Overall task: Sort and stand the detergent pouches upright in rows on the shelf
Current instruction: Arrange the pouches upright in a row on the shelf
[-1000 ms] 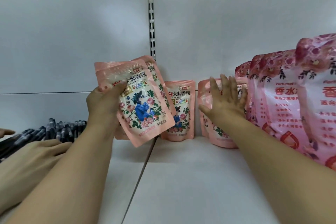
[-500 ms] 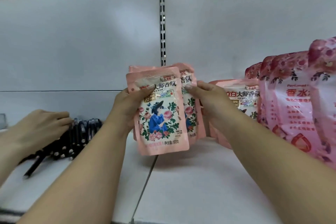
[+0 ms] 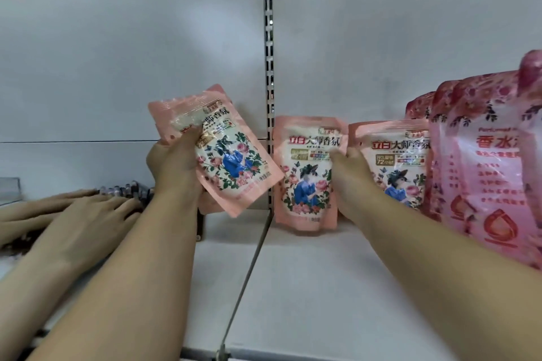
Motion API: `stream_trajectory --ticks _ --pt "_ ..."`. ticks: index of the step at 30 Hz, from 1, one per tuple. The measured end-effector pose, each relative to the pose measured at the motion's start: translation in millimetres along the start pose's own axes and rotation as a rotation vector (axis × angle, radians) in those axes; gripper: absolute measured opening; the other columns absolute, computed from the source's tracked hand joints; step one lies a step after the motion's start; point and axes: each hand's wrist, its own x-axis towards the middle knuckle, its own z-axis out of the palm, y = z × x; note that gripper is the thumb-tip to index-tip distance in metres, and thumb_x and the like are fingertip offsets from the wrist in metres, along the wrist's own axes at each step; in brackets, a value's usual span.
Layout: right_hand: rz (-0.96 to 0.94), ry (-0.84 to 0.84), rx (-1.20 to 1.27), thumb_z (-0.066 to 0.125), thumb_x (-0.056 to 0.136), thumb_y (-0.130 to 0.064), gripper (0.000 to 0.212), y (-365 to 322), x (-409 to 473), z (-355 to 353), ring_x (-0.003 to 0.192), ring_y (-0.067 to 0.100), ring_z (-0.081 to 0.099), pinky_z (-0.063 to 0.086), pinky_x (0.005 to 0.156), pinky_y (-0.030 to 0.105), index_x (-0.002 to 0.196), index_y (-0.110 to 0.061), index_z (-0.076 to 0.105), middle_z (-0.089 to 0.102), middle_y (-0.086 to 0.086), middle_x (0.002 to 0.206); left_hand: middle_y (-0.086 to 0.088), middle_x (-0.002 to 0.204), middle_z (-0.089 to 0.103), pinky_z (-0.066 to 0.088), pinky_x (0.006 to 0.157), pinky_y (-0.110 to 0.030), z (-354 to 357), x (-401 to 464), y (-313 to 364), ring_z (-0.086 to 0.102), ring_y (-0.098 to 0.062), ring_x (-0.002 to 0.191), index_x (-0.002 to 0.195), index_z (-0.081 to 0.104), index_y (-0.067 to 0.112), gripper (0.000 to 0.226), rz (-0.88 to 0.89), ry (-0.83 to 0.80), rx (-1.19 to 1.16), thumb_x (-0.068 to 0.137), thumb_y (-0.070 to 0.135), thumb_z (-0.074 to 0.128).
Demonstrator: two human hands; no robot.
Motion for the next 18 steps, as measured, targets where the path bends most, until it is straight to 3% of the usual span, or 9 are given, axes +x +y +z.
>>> stream_trajectory --ticks 3,7,10,13,18 --pt "-0.026 0.035 -0.086 0.033 0.099 -0.026 0.037 6.6 3.6 -0.5 0.111 0.025 0.047 0.037 0.091 0.037 0.135 -0.017 0.038 0.049 0.003 0.115 0.001 0.068 0.066 0.051 0.050 -0.021 1.7 0.4 2.4 0.065 -0.007 0.050 0.071 0.058 0.016 0.017 0.049 0.037 0.029 0.074 0.009 0.074" --pt "0.036 -0.078 -0.052 0.048 0.093 -0.032 0.012 7.2 4.5 -4.0 0.100 0.023 0.057 0.044 0.095 0.043 0.103 -0.026 0.052 0.060 0.000 0.106 0.006 0.068 0.061 0.052 0.066 -0.029 1.1 4.7 3.1 0.062 -0.013 0.063 0.064 0.053 0.021 0.024 0.167 0.117 0.137 0.075 0.018 0.074" --pt "0.091 -0.262 -0.118 0.062 0.085 -0.012 0.017 6.6 4.0 -7.6 0.099 0.024 0.060 0.046 0.093 0.043 0.091 -0.023 0.050 0.063 0.004 0.106 0.009 0.066 0.058 0.051 0.068 -0.030 0.3 3.4 3.5 0.060 -0.014 0.065 0.062 0.050 0.023 0.026 0.227 0.150 0.183 0.076 0.023 0.072" --pt "0.119 -0.323 -0.133 0.058 0.083 0.005 0.030 6.2 3.7 -7.8 0.107 0.029 0.057 0.042 0.100 0.048 0.084 -0.024 0.050 0.063 0.009 0.110 0.010 0.066 0.057 0.051 0.069 -0.030 -0.2 4.1 5.6 0.061 -0.013 0.066 0.062 0.050 0.024 0.027 0.241 0.165 0.184 0.077 0.023 0.072" --pt "0.134 -0.296 -0.060 0.056 0.084 0.006 0.028 13.0 4.8 -5.9 0.109 0.029 0.057 0.043 0.098 0.049 0.094 -0.019 0.052 0.062 0.009 0.117 0.009 0.067 0.059 0.052 0.063 -0.025 0.4 -0.7 8.0 0.060 -0.005 0.059 0.063 0.052 0.022 0.025 0.229 0.157 0.118 0.076 0.020 0.073"
